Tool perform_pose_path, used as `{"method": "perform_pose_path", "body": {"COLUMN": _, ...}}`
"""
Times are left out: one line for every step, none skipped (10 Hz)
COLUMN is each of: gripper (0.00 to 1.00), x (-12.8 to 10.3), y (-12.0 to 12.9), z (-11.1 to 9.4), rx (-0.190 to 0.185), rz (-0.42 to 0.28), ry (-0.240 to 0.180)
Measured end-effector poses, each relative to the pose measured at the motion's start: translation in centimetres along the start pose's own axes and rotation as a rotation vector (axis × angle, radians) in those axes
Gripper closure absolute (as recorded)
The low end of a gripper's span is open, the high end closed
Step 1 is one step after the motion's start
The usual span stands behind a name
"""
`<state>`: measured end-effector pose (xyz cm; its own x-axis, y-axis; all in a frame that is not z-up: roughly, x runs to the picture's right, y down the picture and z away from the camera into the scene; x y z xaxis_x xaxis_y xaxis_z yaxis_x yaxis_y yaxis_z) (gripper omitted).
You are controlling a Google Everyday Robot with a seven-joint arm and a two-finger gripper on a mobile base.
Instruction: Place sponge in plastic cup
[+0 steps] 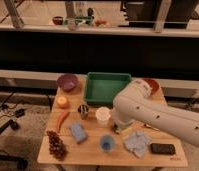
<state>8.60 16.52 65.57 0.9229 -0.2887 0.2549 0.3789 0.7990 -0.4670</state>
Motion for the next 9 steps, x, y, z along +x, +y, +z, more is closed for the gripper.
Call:
{"method": "perform_pose_path", "body": {"gripper": 0.20, "x": -6.2, "y": 1.6, "z": 0.3, "rx": -0.009, "rz": -0.117, "ry": -0.042}}
{"method": "perform_pose_path", "body": {"gripper": 0.20, "x": -8.7, "y": 1.8, "z": 0.6, "rx": -0.011, "rz": -0.163, "ry": -0.056}}
{"method": "perform_pose_path", "body": {"gripper": 0.20, "x": -10.8, "y": 1.7, "z": 1.0, "rx": -0.015, "rz": -0.198, "ry": -0.067}}
{"method": "perform_pose_path", "body": {"gripper": 0.20, "x": -12.8, "y": 1.4, "z": 1.5, "rx": -0.017, "rz": -0.230, "ry": -0.070}}
{"method": "perform_pose_path", "body": {"gripper": 0.20, "x": -15.0, "y": 0.8, "z": 2.2, "rx": -0.018, "rz": -0.258, "ry": -0.076}}
{"method": "perform_pose_path", "body": {"gripper": 0.20, "x": -17.3, "y": 0.1, "z": 3.0, "rx": -0.021, "rz": -0.284, "ry": -0.073}}
{"method": "perform_pose_path", "body": {"gripper": 0.20, "x": -19.4, "y": -0.7, "z": 3.9, "rx": -0.027, "rz": -0.304, "ry": -0.063}}
{"method": "perform_pose_path", "body": {"gripper": 0.20, "x": -20.7, "y": -1.6, "z": 4.7, "rx": -0.030, "rz": -0.313, "ry": -0.055}}
{"method": "perform_pose_path", "body": {"gripper": 0.20, "x": -22.1, "y": -2.9, "z": 5.6, "rx": -0.036, "rz": -0.320, "ry": -0.044}}
